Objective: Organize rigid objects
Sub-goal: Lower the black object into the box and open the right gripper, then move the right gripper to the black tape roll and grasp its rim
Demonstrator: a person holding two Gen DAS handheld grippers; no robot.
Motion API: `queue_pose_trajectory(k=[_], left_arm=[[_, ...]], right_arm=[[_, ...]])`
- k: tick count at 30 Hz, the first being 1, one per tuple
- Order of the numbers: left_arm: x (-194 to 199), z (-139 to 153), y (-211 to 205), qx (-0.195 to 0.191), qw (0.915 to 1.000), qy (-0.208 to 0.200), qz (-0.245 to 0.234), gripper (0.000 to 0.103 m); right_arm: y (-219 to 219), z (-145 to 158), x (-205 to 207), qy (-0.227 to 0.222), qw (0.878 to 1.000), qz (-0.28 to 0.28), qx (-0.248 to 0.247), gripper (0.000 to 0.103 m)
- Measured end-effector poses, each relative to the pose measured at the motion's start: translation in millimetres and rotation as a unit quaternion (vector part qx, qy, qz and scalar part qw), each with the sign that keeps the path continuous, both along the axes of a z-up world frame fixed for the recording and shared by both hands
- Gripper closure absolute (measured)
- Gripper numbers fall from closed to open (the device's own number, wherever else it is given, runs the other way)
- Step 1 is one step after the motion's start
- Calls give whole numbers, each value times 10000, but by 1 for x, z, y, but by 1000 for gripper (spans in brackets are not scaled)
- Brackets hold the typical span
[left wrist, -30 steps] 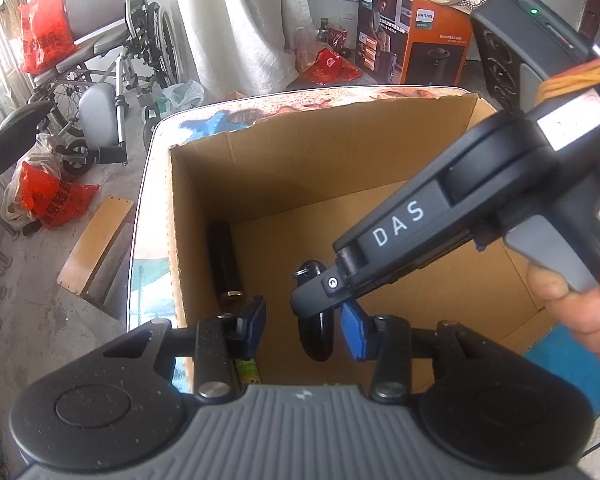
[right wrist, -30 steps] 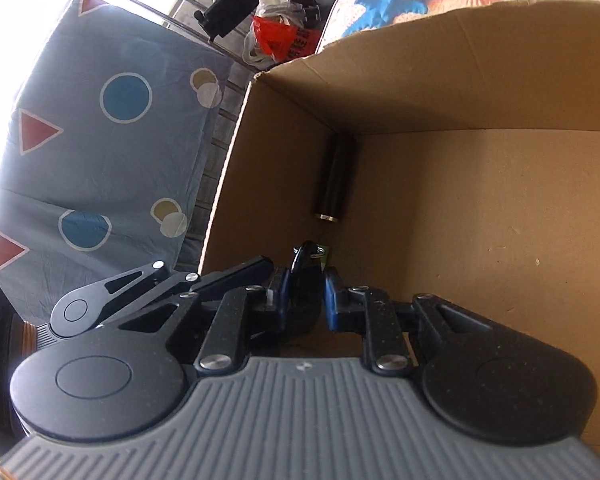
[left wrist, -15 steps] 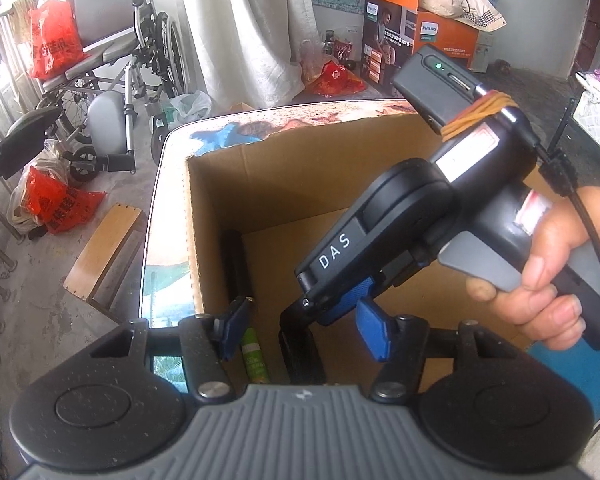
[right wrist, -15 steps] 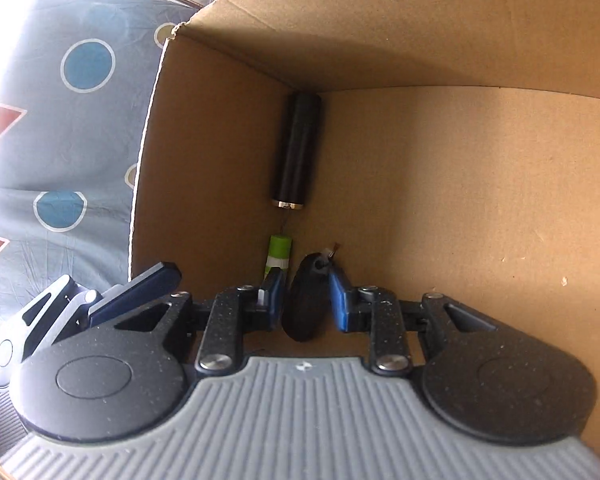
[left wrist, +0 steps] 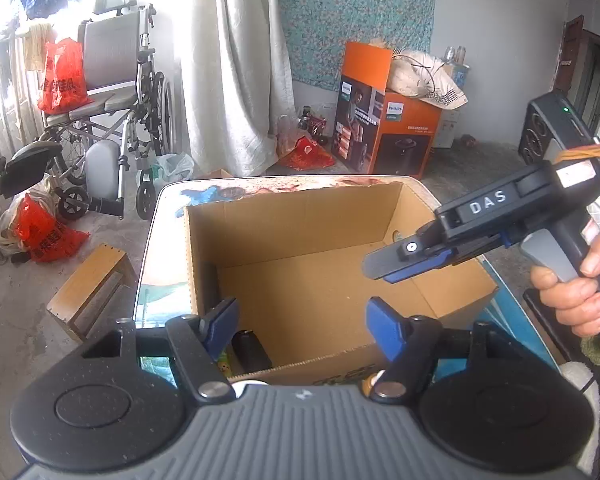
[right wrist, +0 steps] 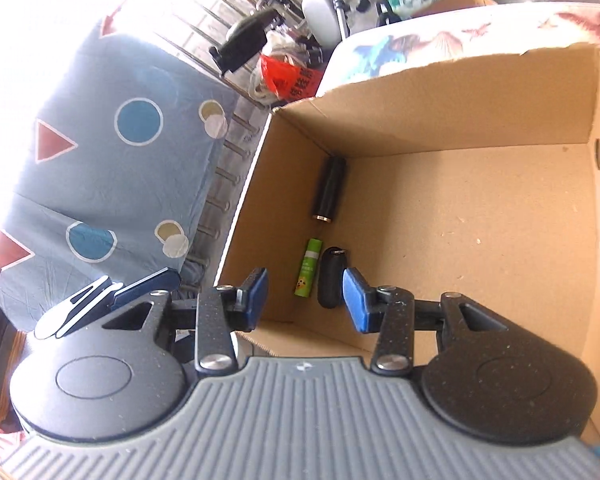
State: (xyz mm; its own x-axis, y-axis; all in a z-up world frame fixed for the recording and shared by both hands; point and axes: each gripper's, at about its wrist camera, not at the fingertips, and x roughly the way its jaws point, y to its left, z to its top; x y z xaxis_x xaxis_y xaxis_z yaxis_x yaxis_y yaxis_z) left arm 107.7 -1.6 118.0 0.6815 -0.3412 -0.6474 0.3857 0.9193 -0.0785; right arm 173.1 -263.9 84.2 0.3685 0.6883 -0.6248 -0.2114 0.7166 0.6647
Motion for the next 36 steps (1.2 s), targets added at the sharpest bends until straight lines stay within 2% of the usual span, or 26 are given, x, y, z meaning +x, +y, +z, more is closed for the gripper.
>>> queue_pose_trajectory(k=[3, 6, 9, 12, 14, 17, 20, 24, 26, 28, 31, 36], left_arm=[[-25, -6, 0, -206, 9996, -16, -168, 23], [-42, -22, -6, -291, 9990, 102, -333, 17], [-58, -53, -25, -114, 9978, 308, -582, 16], [-71, -84, -44, 164, 9962, 441, -729, 16], [-77, -102, -57, 413, 9948, 497, -790, 17], [-84, -124, -80, 849, 9917, 428, -861, 17], [-89, -135, -100, 1281, 9865, 168, -1009, 18], [-96, -145, -123, 1793, 9757, -227, -1235, 21], [-97, -148, -130, 1887, 9729, -262, -1307, 21], [-92, -151, -136, 1892, 9723, -154, -1362, 24], [-88, -157, -141, 1895, 9718, -28, -1406, 27], [-83, -160, -148, 1994, 9690, 34, -1456, 28]], right_arm=[[-31, 20, -56, -488, 9984, -270, 61, 60], [-51, 18, -107, -783, 9954, -547, 26, 59], [-63, -1, -149, -821, 9927, -885, -41, 59], [-63, -35, -177, -720, 9902, -1195, -61, 59], [-52, -62, -188, -745, 9877, -1341, -308, 59], [-39, -91, -196, -702, 9848, -1488, -565, 59], [-28, -111, -195, -652, 9847, -1474, -665, 60], [-15, -120, -186, -736, 9836, -1221, -1106, 65], [-11, -122, -180, -762, 9828, -1073, -1294, 78], [-10, -120, -179, -918, 9806, -914, -1472, 84], [-6, -120, -172, -1041, 9784, -668, -1656, 89], [-8, -116, -166, -1054, 9766, -496, -1807, 90]])
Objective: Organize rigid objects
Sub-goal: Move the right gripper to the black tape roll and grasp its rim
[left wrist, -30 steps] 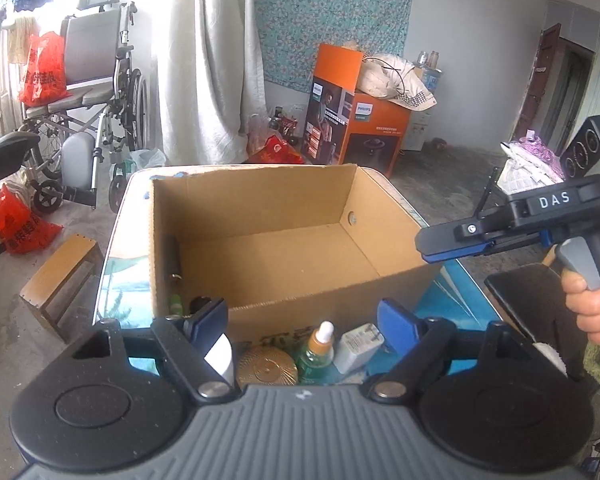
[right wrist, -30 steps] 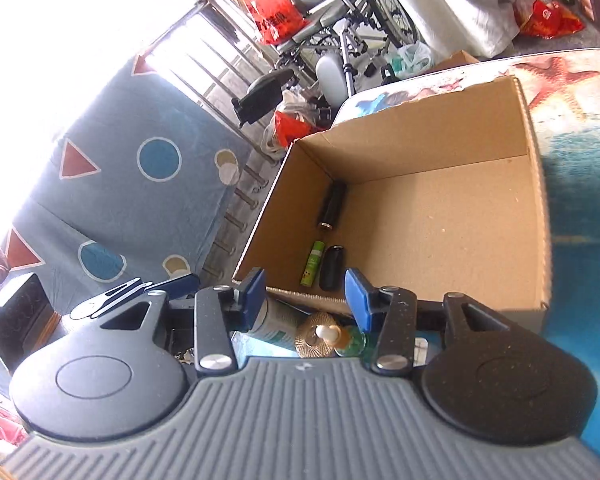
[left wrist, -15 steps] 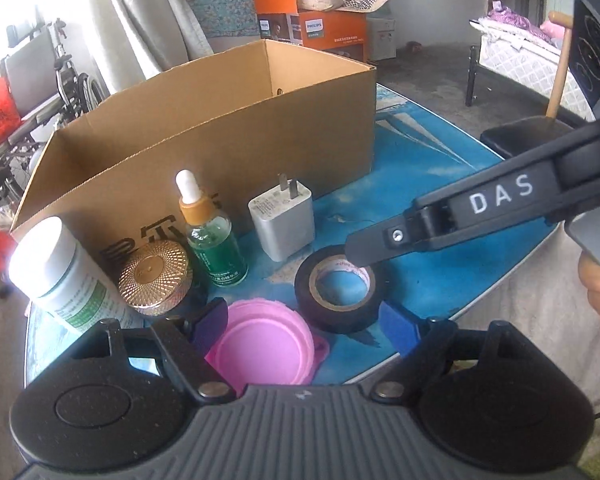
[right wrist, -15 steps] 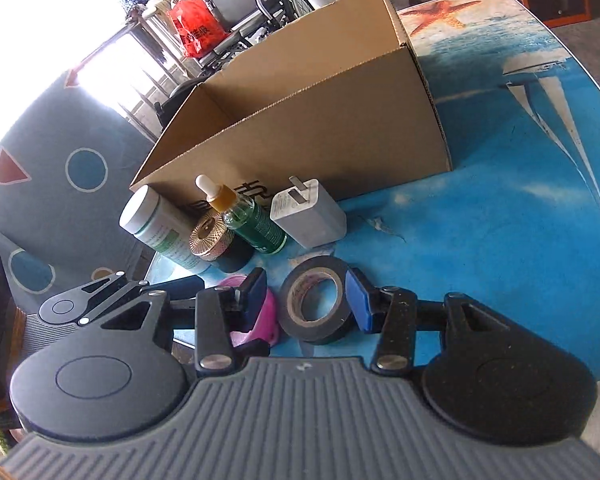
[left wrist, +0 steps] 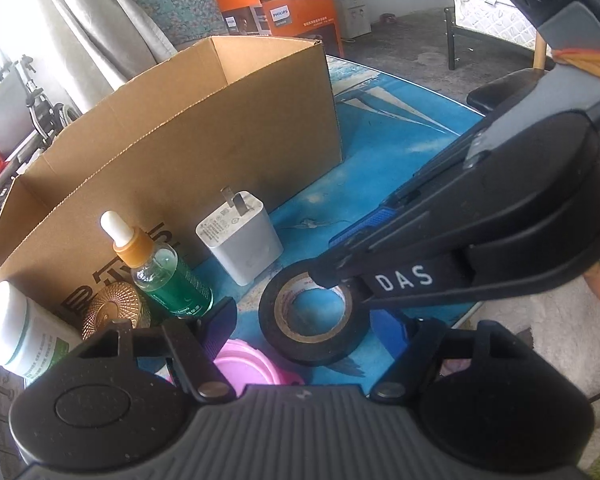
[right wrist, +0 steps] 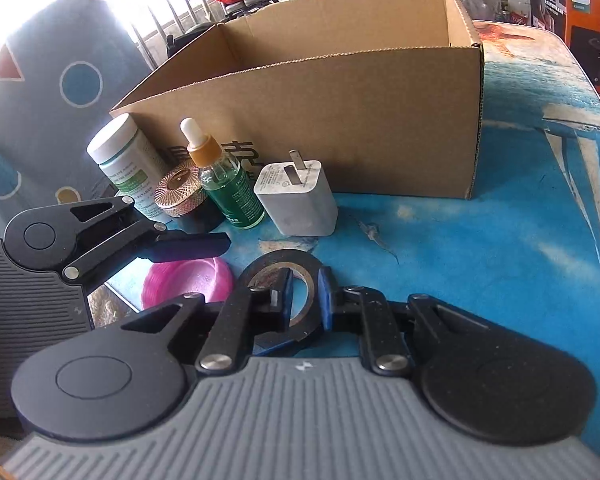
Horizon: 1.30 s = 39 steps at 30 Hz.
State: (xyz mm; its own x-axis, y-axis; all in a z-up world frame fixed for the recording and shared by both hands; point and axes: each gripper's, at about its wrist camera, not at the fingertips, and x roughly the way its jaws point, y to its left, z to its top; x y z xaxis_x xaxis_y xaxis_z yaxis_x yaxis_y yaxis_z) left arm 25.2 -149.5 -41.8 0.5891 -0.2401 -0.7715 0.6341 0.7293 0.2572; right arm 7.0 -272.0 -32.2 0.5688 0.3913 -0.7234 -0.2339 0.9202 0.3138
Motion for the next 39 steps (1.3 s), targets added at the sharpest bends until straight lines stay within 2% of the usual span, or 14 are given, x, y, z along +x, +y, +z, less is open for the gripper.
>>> queue_pose_trajectory(k=[11, 19, 24, 29, 34, 39], left_arm=[[11, -4, -8, -1, 9997, 234, 48, 32], [21, -4, -19, -287, 9980, 567, -70, 32], [19, -5, -32, -312, 9975, 569, -265, 32], [12, -6, -39, -233, 9976, 461, -462, 30], [14, -8, -40, -278, 9976, 479, -405, 28], [20, -8, -36, -431, 9969, 586, -295, 31]], right_arm=[[-4, -10, 7, 151, 9996, 256, -30, 86], [-29, -13, -1, 173, 9997, -181, 58, 86], [-47, -15, -9, 219, 9985, -482, 155, 85], [-66, -21, -11, 345, 9953, -710, 563, 85], [-83, -26, -8, 516, 9896, -825, 1058, 86], [-85, -27, -8, 516, 9891, -816, 1110, 86]])
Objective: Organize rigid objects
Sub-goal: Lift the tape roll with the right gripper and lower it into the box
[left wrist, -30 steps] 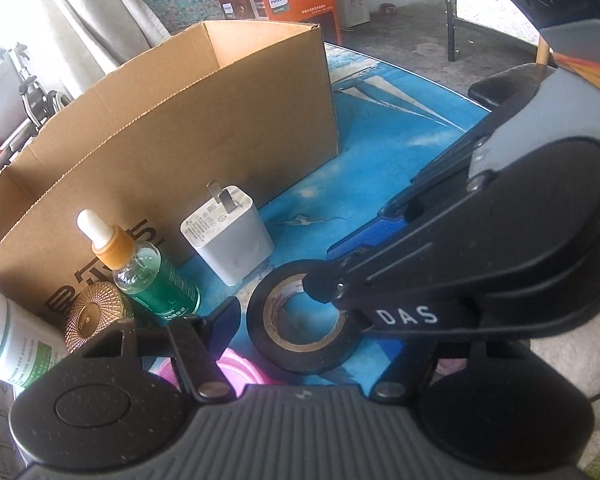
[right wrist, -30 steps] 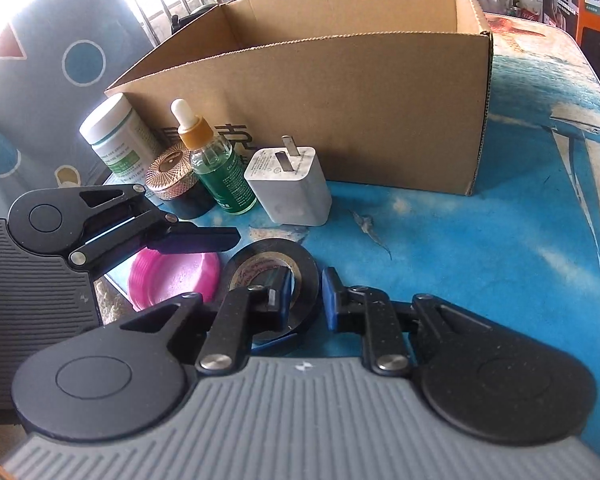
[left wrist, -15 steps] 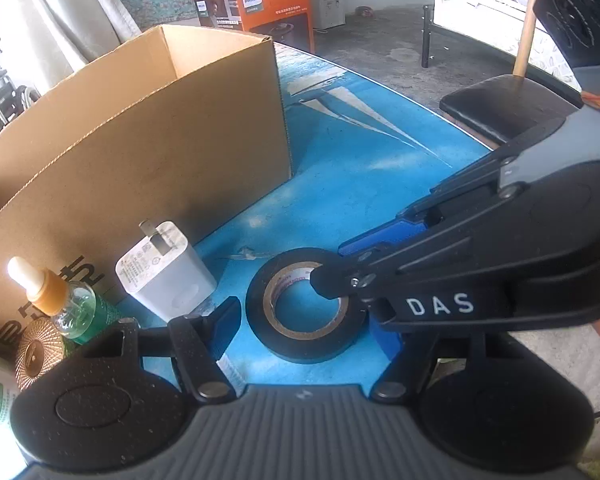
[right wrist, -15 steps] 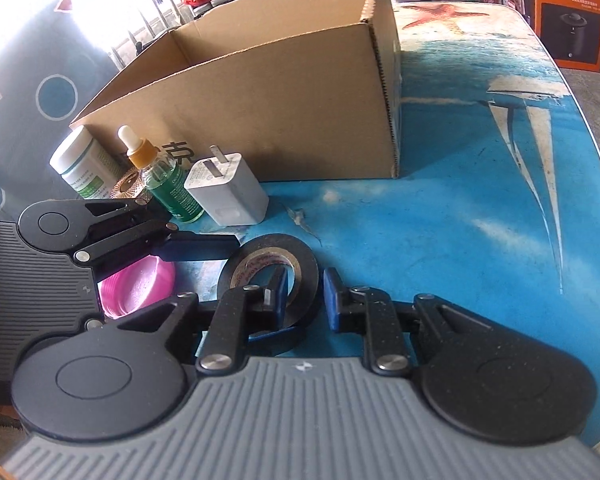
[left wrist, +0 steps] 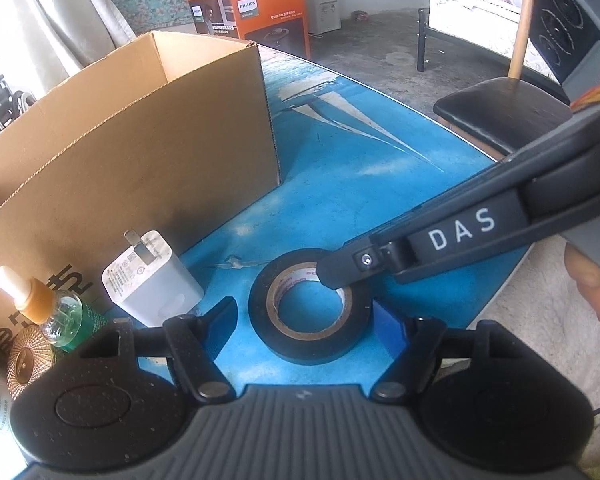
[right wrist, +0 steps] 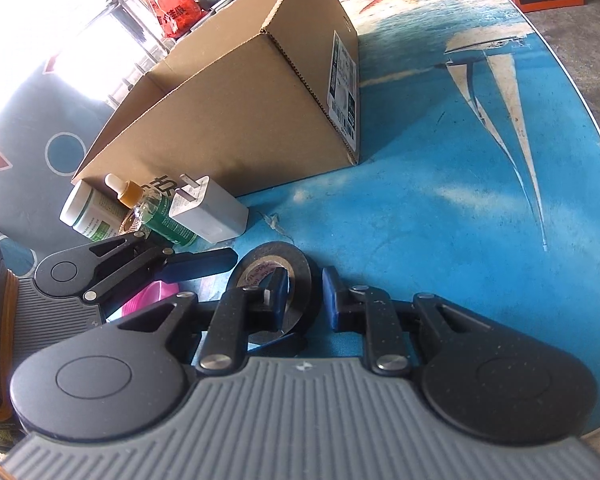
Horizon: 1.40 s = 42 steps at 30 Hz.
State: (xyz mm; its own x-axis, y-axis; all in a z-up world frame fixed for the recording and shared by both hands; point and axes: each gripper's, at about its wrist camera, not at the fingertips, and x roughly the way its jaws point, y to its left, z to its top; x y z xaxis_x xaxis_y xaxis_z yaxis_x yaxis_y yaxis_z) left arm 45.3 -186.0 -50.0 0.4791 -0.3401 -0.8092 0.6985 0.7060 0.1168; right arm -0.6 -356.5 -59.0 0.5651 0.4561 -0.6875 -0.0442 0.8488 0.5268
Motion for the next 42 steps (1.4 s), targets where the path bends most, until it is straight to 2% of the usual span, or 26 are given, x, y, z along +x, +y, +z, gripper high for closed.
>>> queue_pose_trajectory(k=[2, 8, 12, 16, 20, 23, 26, 30, 33, 37, 40, 42], left_arm=[[1, 0, 2, -85, 9999, 83, 2, 36], [-1, 1, 0, -75, 10000, 12, 59, 36], [-10, 10, 1, -106, 9998, -179, 22, 36], [-20, 44, 8, -315, 9977, -592, 21, 36], [-21, 89, 19, -493, 9915, -1193, 190, 36], [-10, 123, 34, -620, 9848, -1568, 415, 36], [15, 149, 51, -670, 9820, -1645, 642, 36], [68, 162, 73, -550, 9862, -1239, 954, 36], [117, 153, 90, -370, 9911, -562, 1153, 36], [163, 121, 114, -117, 9908, 439, 1278, 36], [187, 93, 128, -29, 9845, 1174, 1300, 36], [198, 80, 131, -4, 9801, 1511, 1287, 36]], right_arm=[[1, 0, -1, -27, 10000, 9, -33, 86], [14, 4, -4, -194, 9990, 74, -408, 85], [19, 13, -11, -282, 9985, -43, -473, 86], [30, 49, -25, -791, 9935, -83, -810, 86], [43, 99, -28, -1512, 9820, 35, -1135, 86], [52, 138, -14, -2012, 9716, 271, -1213, 86], [65, 170, 14, -2317, 9631, 597, -1234, 85], [82, 191, 80, -2097, 9654, 1136, -1055, 85], [99, 189, 135, -1501, 9725, 1525, -922, 85], [121, 157, 199, -393, 9765, 1966, -792, 85], [133, 124, 222, 304, 9730, 2159, -763, 84], [138, 106, 233, 639, 9686, 2264, -803, 84]])
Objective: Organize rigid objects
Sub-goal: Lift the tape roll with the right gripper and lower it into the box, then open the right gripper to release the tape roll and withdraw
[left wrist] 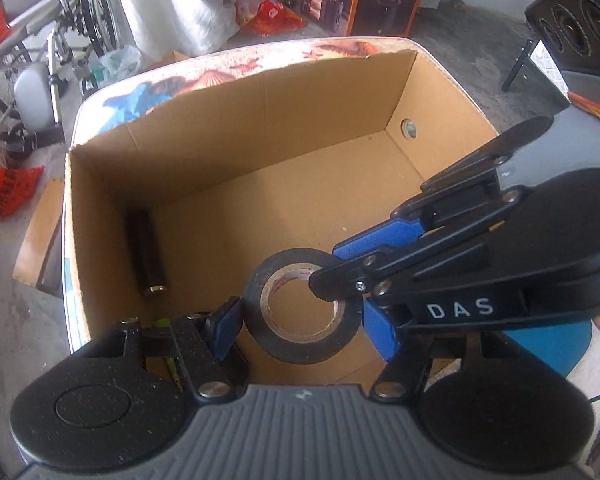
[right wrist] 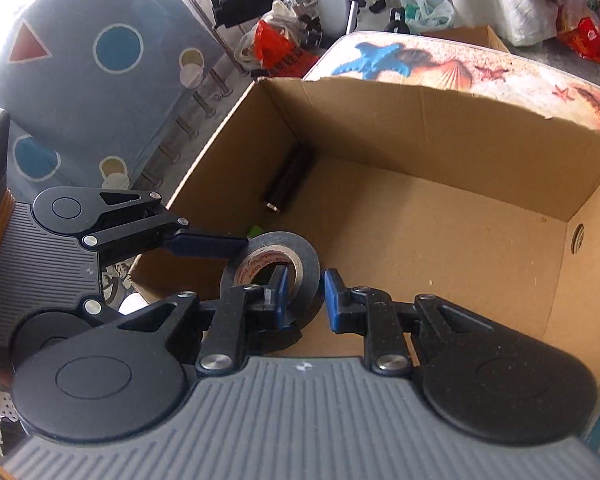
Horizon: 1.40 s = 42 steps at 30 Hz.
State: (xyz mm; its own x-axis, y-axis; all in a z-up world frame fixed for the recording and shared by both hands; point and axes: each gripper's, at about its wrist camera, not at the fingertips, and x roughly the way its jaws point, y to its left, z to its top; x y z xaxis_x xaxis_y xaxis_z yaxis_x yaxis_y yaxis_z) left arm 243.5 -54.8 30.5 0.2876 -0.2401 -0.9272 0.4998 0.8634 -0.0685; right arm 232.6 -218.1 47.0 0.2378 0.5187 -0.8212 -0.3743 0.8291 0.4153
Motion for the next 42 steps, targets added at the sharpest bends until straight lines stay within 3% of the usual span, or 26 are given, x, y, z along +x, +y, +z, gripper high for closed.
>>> queue_pose_trajectory(k=[5, 12, 21, 25, 31, 37, 42], left_arm=[[16, -27, 3, 201, 9981, 584, -23, 36], [31, -40, 12, 402, 9942, 999, 11, 38], [24, -17, 29, 472, 9961, 741, 61, 30], [13, -5, 34, 419, 9978, 504, 96, 30], [-19, 40, 30, 48, 9999, -98, 11, 29], [-75, 88, 38, -528, 9948, -861, -108, 20], [-129, 86, 41, -1057, 9862, -1277, -19, 9]], right_arm=[[11, -37, 20, 673, 9976, 120, -56, 85], [27, -67, 44, 1208, 9922, 229, -193, 84], [45, -76, 52, 1552, 9872, 363, 38, 84], [35, -64, 47, 1361, 9902, 241, 207, 81], [-14, -4, 6, 572, 9962, -183, 637, 73], [-87, 61, -92, -723, 9894, -703, 1049, 65], [-124, 76, -177, -1300, 9757, -1080, 1397, 62]])
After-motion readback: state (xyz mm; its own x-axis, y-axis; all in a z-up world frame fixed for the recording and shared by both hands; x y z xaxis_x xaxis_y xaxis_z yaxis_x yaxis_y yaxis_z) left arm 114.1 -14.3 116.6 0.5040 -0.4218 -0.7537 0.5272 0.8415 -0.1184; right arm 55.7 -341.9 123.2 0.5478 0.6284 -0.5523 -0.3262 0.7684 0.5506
